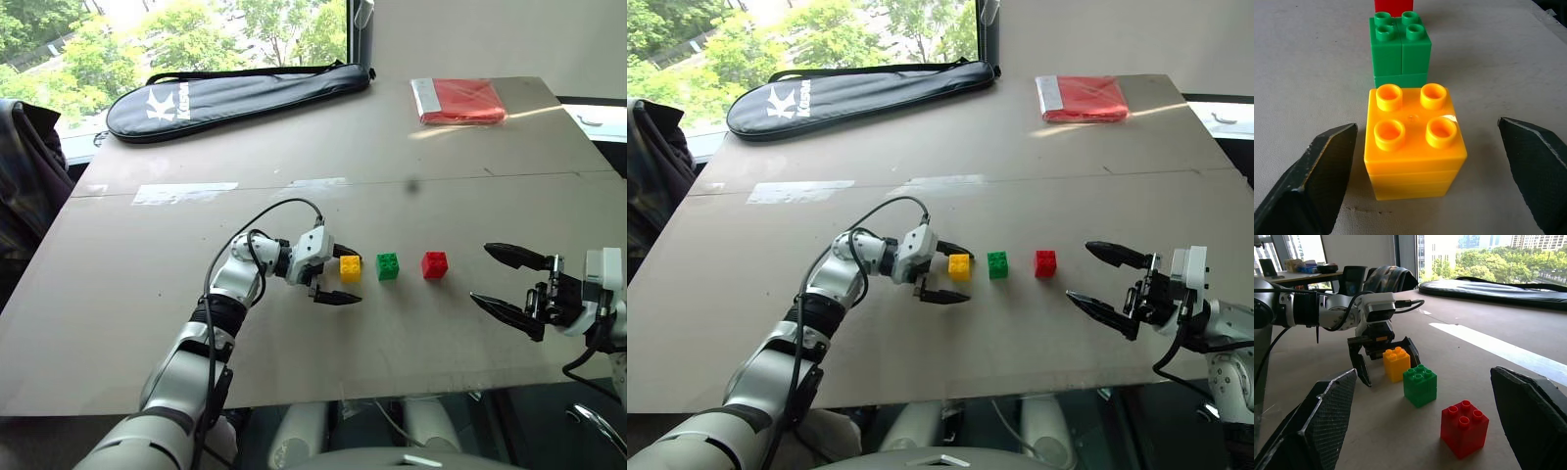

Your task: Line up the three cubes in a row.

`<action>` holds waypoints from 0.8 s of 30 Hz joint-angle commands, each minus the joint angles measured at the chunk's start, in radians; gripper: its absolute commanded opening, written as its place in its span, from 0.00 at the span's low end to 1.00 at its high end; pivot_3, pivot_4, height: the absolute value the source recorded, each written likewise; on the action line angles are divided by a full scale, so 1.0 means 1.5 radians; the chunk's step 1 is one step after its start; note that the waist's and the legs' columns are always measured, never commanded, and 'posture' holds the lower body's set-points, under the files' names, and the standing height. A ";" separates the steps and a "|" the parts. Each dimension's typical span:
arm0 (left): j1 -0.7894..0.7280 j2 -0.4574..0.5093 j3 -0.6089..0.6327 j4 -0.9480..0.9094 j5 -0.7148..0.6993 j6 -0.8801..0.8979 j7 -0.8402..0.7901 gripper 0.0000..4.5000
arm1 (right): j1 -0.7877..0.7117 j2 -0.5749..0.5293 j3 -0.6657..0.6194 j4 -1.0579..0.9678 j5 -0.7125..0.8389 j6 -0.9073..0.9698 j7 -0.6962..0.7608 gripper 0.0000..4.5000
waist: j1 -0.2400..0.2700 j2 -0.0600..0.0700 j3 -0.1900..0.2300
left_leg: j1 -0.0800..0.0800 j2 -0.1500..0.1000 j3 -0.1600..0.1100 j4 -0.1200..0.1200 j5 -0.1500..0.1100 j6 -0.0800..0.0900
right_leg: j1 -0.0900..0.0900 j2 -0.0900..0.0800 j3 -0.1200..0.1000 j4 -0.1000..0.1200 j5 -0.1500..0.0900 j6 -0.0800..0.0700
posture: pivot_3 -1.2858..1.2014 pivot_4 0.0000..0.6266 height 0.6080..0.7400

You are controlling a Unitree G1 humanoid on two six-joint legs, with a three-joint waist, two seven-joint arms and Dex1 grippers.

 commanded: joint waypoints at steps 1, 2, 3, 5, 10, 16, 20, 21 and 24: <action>0.005 0.012 0.021 -0.021 -0.007 0.008 0.017 0.99 | 0.001 -0.012 -0.022 -0.006 0.006 -0.004 0.008 1.00 | -0.001 0.000 0.000 | 0.000 0.000 0.000 0.000 0.000 0.000 | 0.000 0.000 0.000 0.000 0.000 0.000 | 0.52 0.24 0.79; 0.008 0.018 0.032 -0.036 -0.018 0.017 0.020 0.99 | 0.004 -0.014 -0.023 -0.005 0.006 -0.004 0.010 1.00 | -0.001 0.000 0.000 | 0.000 0.000 0.000 0.000 0.000 0.000 | 0.000 0.000 0.000 0.000 0.000 0.000 | 0.52 0.24 0.79; 0.012 0.026 0.043 -0.053 -0.030 0.026 0.019 0.99 | 0.005 -0.016 -0.025 -0.004 0.006 -0.004 0.011 1.00 | -0.002 0.000 0.000 | 0.000 0.000 0.000 0.000 0.000 0.000 | 0.000 0.000 0.000 0.000 0.000 0.000 | 0.52 0.24 0.79; 0.033 0.052 0.066 -0.113 -0.059 0.059 0.012 0.99 | 0.013 -0.020 -0.031 -0.001 0.006 -0.006 0.015 1.00 | -0.003 0.000 0.000 | -0.001 0.000 0.000 0.000 0.000 0.000 | -0.001 0.000 0.000 0.000 0.000 0.000 | 0.52 0.24 0.79; 0.152 0.147 0.150 -0.369 -0.207 0.249 0.008 0.99 | 0.030 -0.024 -0.039 0.020 0.001 -0.016 0.032 1.00 | -0.003 0.000 0.000 | -0.001 0.001 0.000 -0.001 0.000 0.000 | -0.002 0.000 0.001 0.000 0.000 0.000 | 0.52 0.24 0.79; 0.365 0.221 0.241 -0.550 -0.240 0.338 0.103 0.99 | 0.014 -0.018 -0.033 0.068 -0.013 -0.035 0.052 1.00 | -0.002 0.001 0.000 | 0.000 0.001 0.001 -0.001 0.000 0.000 | -0.001 -0.004 0.002 -0.001 0.000 0.000 | 0.52 0.24 0.79; 0.460 0.210 0.266 -0.587 -0.175 0.323 0.224 0.99 | 0.007 -0.008 -0.034 0.121 -0.022 -0.042 0.055 1.00 | 0.006 0.000 0.001 | 0.000 0.002 0.000 -0.001 0.000 0.000 | -0.001 -0.003 0.000 0.000 -0.001 -0.001 | 0.52 0.24 0.79; 0.494 0.198 0.269 -0.602 -0.160 0.314 0.255 0.99 | 0.007 -0.007 -0.034 0.146 -0.031 -0.052 0.060 1.00 | 0.006 0.000 0.001 | 0.000 0.002 0.000 -0.001 0.000 0.000 | -0.001 -0.003 0.000 0.000 -0.001 -0.002 | 0.52 0.24 0.79; 0.575 0.160 0.267 -0.649 -0.139 0.305 0.324 0.99 | 0.006 -0.004 -0.032 0.215 -0.068 -0.093 0.057 1.00 | 0.006 0.000 0.001 | 0.000 0.001 0.002 -0.001 0.000 0.000 | 0.000 -0.004 0.002 -0.001 -0.001 -0.002 | 0.52 0.24 0.79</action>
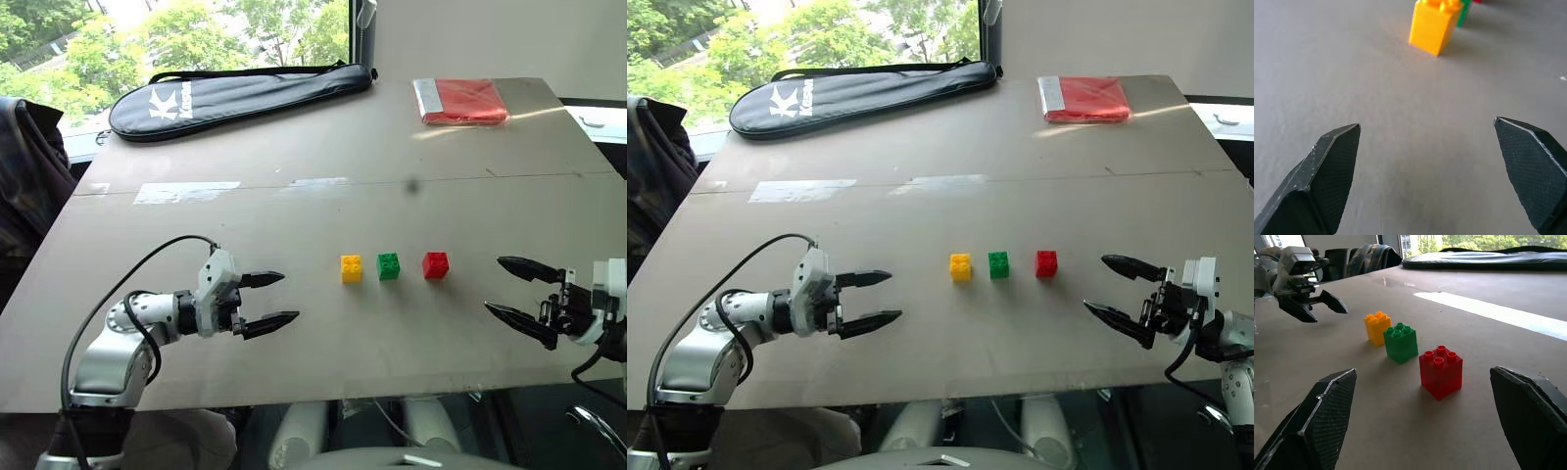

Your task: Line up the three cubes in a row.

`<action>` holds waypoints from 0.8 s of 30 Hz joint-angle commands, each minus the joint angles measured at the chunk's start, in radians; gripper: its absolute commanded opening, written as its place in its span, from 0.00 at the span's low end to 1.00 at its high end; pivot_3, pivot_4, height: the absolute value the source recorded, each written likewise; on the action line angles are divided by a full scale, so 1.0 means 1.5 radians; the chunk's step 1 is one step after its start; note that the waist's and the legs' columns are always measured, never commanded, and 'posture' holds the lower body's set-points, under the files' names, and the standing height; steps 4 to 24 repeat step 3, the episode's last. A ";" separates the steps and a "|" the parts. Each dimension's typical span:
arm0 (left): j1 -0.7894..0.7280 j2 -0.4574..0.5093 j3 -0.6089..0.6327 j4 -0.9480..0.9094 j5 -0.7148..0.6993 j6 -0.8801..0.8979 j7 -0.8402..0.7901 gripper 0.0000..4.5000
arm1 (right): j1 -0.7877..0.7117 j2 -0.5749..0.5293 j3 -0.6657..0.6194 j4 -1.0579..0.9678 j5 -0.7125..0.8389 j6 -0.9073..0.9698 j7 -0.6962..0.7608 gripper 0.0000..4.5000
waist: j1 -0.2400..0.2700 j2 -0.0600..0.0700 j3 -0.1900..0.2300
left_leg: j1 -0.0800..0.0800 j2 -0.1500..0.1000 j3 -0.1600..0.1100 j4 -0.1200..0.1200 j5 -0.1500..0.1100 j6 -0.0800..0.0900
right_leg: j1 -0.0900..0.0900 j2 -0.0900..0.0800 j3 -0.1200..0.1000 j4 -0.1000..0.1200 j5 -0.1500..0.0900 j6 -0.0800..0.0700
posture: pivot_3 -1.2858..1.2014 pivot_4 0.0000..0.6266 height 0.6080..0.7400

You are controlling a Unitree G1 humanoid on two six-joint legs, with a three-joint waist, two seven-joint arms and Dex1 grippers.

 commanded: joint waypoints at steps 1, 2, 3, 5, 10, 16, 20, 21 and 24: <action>0.050 -0.027 0.001 -0.061 0.020 -0.014 0.070 0.99 | -0.003 0.004 -0.010 0.054 -0.033 -0.049 0.003 1.00 | 0.003 0.000 0.000 | 0.000 0.000 0.000 0.000 0.000 0.000 | 0.000 0.000 0.000 0.000 0.001 0.001 | 0.52 0.24 0.79; 0.061 -0.035 -0.003 -0.068 0.024 -0.021 0.081 0.99 | -0.004 0.004 -0.008 0.066 -0.039 -0.057 0.007 1.00 | 0.004 0.000 0.000 | 0.000 0.000 0.000 0.000 0.000 0.000 | 0.000 0.000 0.000 0.000 0.001 0.002 | 0.52 0.24 0.79; 0.071 -0.043 -0.009 -0.074 0.029 -0.028 0.091 0.99 | -0.006 0.004 -0.008 0.077 -0.043 -0.064 0.011 1.00 | 0.004 0.000 0.000 | 0.000 0.000 0.000 0.000 0.000 0.000 | 0.000 0.000 0.000 0.000 0.001 0.002 | 0.52 0.24 0.79; 0.071 -0.043 -0.009 -0.074 0.029 -0.028 0.091 0.99 | -0.006 0.004 -0.008 0.077 -0.043 -0.064 0.011 1.00 | 0.004 0.000 0.000 | 0.000 0.000 0.000 0.000 0.000 0.000 | 0.000 0.000 0.000 0.000 0.001 0.002 | 0.52 0.24 0.79; 0.071 -0.043 -0.009 -0.074 0.029 -0.028 0.091 0.99 | -0.006 0.004 -0.008 0.077 -0.043 -0.064 0.011 1.00 | 0.004 0.000 0.000 | 0.000 0.000 0.000 0.000 0.000 0.000 | 0.000 0.000 0.000 0.000 0.001 0.002 | 0.52 0.24 0.79; 0.071 -0.043 -0.009 -0.074 0.029 -0.028 0.091 0.99 | -0.006 0.004 -0.008 0.077 -0.043 -0.064 0.011 1.00 | 0.004 0.000 0.000 | 0.000 0.000 0.000 0.000 0.000 0.000 | 0.000 0.000 0.000 0.000 0.001 0.002 | 0.52 0.24 0.79; 0.071 -0.043 -0.009 -0.074 0.029 -0.028 0.091 0.99 | -0.006 0.004 -0.008 0.077 -0.043 -0.064 0.011 1.00 | 0.004 0.000 0.000 | 0.000 0.000 0.000 0.000 0.000 0.000 | 0.000 0.000 0.000 0.000 0.001 0.002 | 0.52 0.24 0.79; 0.071 -0.043 -0.009 -0.074 0.029 -0.028 0.091 0.99 | -0.006 0.004 -0.008 0.077 -0.043 -0.064 0.011 1.00 | 0.004 0.000 0.000 | 0.000 0.000 0.000 0.000 0.000 0.000 | 0.000 0.000 0.000 0.000 0.001 0.002 | 0.52 0.24 0.79; 0.071 -0.043 -0.009 -0.074 0.029 -0.028 0.091 0.99 | -0.006 0.004 -0.008 0.077 -0.043 -0.064 0.011 1.00 | 0.004 0.000 0.000 | 0.000 0.000 0.000 0.000 0.000 0.000 | 0.000 0.000 0.000 0.000 0.001 0.002 | 0.52 0.24 0.79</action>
